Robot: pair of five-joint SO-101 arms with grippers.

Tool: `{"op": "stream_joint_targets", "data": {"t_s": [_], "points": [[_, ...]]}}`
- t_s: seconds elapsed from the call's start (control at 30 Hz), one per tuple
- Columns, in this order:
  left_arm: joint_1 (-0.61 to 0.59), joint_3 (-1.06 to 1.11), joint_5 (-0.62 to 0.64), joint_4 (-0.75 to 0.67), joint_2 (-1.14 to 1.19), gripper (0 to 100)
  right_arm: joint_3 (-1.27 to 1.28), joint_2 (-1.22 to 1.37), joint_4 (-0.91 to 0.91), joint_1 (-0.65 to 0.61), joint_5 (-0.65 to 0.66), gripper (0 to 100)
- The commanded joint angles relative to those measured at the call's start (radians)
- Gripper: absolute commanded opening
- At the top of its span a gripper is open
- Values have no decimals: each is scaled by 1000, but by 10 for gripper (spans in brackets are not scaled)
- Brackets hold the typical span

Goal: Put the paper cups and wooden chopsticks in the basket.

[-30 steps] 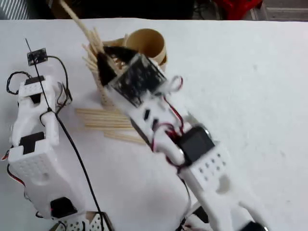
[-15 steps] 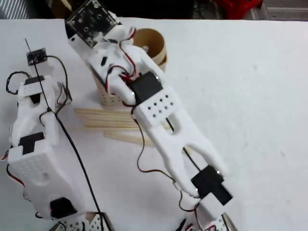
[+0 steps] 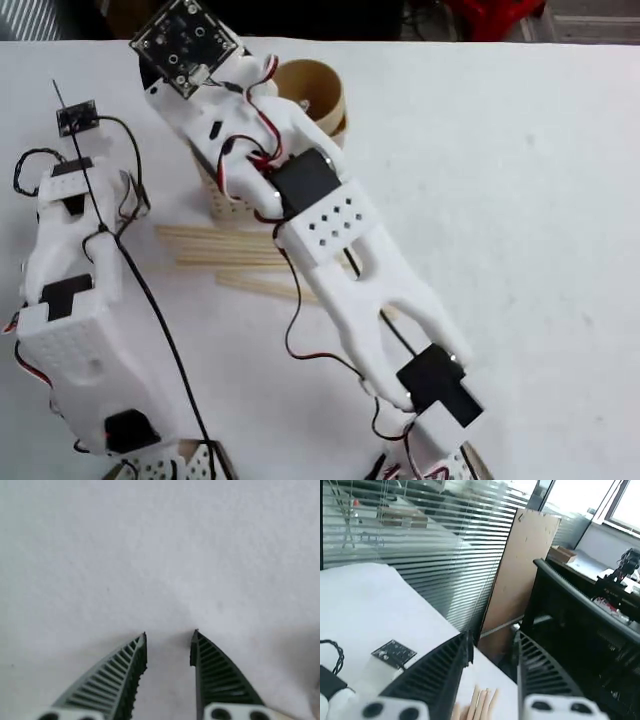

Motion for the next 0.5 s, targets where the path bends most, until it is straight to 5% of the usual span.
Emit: {"op": "stream_joint_targets", "data": {"t_s": [0.0,0.3,0.47], "points": [[13,-8,-8,-15,-8,158,-49,-12,139,8,2,137],[13,-9,-6,-15,-8,159,-52,-62,932,1,3,141],[13,-9,-8,-17,-8,159,-38,-107,1156,8,3,137]]}}
